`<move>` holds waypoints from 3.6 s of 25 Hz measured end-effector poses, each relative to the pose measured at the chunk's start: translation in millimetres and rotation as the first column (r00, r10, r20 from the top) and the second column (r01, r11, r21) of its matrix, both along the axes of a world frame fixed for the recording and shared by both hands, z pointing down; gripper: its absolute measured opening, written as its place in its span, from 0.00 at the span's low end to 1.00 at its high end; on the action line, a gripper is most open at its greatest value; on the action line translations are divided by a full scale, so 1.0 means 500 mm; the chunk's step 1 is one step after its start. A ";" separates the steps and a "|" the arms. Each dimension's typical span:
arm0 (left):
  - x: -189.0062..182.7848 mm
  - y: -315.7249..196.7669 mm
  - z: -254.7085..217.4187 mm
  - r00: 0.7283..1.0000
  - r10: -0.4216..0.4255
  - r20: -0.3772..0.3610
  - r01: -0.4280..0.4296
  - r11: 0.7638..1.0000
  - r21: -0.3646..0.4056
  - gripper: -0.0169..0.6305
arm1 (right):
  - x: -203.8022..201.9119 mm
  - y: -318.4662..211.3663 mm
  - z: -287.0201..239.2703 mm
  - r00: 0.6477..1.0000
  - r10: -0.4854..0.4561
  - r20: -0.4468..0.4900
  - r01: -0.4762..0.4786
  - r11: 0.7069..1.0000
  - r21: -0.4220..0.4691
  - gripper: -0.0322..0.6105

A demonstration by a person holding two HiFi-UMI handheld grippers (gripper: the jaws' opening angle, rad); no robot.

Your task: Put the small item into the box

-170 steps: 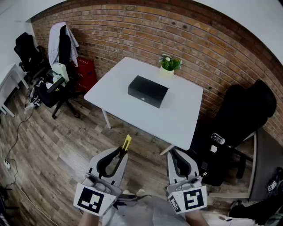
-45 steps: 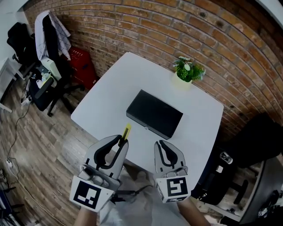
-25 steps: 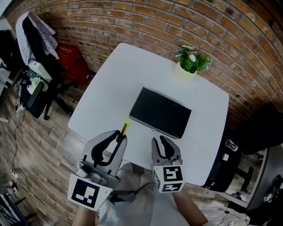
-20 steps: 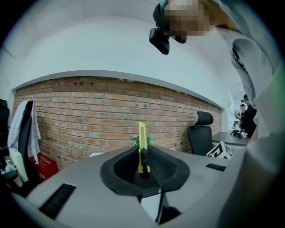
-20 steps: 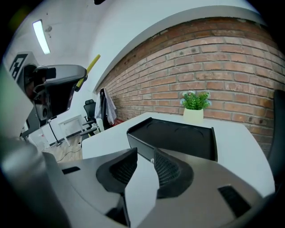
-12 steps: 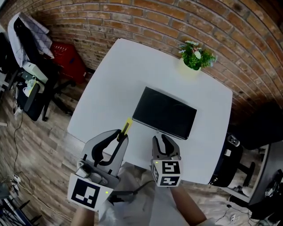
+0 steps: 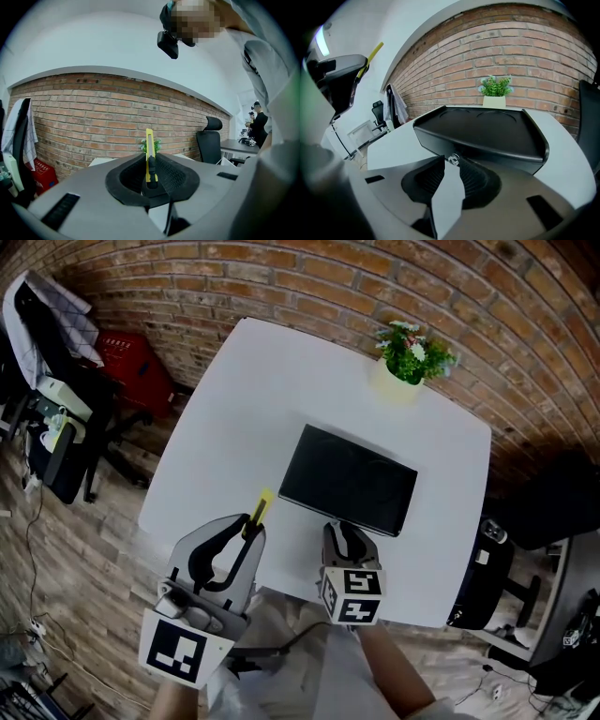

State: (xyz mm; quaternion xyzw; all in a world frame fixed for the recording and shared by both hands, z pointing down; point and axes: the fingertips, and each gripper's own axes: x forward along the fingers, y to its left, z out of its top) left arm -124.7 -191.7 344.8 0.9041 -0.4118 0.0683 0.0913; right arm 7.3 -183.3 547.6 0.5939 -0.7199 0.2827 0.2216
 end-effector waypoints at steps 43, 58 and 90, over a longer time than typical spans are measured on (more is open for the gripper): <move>-0.033 0.079 0.004 0.995 -0.096 0.003 0.096 0.995 -0.003 0.14 | -0.064 0.156 0.012 0.995 -0.072 0.066 0.076 0.995 -0.062 0.17; -0.015 0.083 0.017 0.995 -0.104 -0.002 0.104 0.994 -0.012 0.14 | -0.080 0.206 0.022 0.985 -0.072 0.155 0.089 0.991 -0.103 0.17; 0.074 0.093 -0.140 0.998 -0.058 -0.014 0.059 0.986 0.153 0.14 | 0.115 0.096 -0.333 0.996 -0.085 0.037 0.062 0.906 0.418 0.14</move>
